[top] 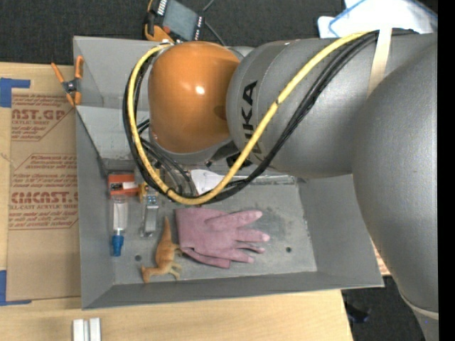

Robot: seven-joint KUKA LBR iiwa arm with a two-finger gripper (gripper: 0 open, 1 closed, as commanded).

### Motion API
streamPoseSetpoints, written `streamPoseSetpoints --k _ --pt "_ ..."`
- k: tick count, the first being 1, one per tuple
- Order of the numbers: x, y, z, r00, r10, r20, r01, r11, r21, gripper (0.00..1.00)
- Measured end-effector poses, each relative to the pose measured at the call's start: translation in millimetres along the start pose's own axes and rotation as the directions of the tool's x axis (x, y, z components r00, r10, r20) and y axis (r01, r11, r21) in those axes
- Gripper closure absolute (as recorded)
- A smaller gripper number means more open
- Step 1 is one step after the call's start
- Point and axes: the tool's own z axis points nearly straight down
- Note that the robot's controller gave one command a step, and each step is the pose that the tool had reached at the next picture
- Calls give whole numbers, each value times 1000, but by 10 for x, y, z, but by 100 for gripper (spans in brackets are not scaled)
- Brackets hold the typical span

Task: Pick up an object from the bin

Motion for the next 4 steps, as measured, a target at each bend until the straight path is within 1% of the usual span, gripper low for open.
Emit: streamPoseSetpoints --k 2,3,4 --pt "-6 1 -6 1000 -14 0 14 1000 0 0" --pt "-175 -425 -664 996 -90 4 90 996 -1 100" --pt "-175 -425 -664 996 -90 4 90 996 -1 0"
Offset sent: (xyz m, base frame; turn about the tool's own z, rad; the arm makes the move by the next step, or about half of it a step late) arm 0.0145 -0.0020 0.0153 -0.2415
